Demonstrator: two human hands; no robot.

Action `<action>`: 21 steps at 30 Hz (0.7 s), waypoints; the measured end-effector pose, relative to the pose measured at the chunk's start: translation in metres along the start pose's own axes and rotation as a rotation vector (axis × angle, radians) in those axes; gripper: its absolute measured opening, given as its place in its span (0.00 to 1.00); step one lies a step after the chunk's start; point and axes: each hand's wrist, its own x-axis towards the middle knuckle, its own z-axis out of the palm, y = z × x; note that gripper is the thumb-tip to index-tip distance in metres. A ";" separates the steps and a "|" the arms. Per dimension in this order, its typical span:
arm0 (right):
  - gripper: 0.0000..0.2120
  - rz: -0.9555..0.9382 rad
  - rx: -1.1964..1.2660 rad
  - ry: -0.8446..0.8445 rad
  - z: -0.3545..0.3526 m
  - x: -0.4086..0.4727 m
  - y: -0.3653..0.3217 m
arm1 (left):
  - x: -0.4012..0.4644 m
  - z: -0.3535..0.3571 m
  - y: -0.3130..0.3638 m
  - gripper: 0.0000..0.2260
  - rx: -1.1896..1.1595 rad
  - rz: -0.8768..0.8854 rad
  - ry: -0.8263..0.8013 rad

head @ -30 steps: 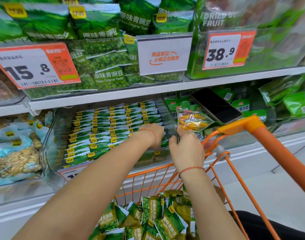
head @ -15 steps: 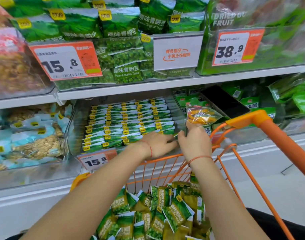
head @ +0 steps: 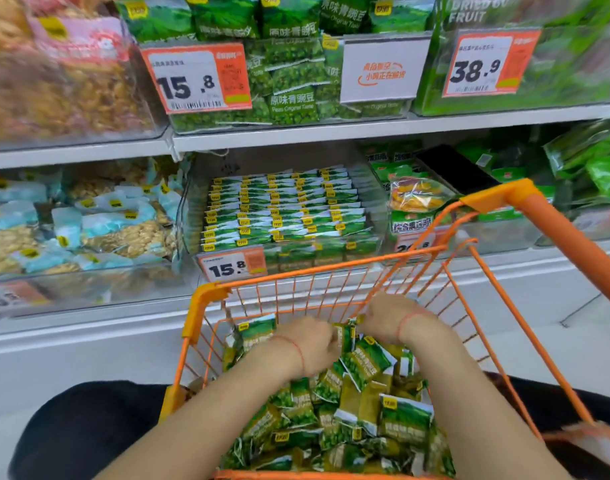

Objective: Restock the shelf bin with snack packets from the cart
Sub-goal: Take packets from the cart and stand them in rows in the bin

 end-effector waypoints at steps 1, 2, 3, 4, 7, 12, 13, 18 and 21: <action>0.15 0.035 -0.045 -0.029 0.009 0.000 0.003 | 0.007 0.007 0.006 0.14 0.043 -0.016 -0.061; 0.14 0.064 -0.080 -0.042 0.017 -0.001 0.005 | 0.014 0.014 0.012 0.16 0.087 -0.023 -0.115; 0.14 0.086 -0.095 -0.035 0.023 -0.002 0.007 | 0.019 0.020 0.018 0.18 0.115 -0.031 -0.157; 0.14 0.100 -0.091 -0.025 0.028 -0.003 0.009 | 0.022 0.026 0.021 0.22 0.118 -0.047 -0.180; 0.13 0.099 -0.101 -0.013 0.040 -0.003 0.009 | 0.026 0.041 0.024 0.31 0.061 -0.119 -0.157; 0.20 0.073 -0.159 0.036 0.055 0.007 -0.001 | 0.024 0.044 0.015 0.27 -0.197 -0.166 -0.129; 0.22 0.051 -0.145 0.048 0.057 0.009 -0.002 | 0.023 0.043 0.012 0.26 -0.225 -0.176 -0.140; 0.18 0.006 0.043 0.006 0.054 0.011 0.002 | 0.021 0.038 -0.005 0.11 -0.281 -0.219 -0.099; 0.15 -0.026 0.178 -0.043 0.049 0.012 0.005 | 0.017 0.032 -0.015 0.15 -0.407 -0.227 -0.089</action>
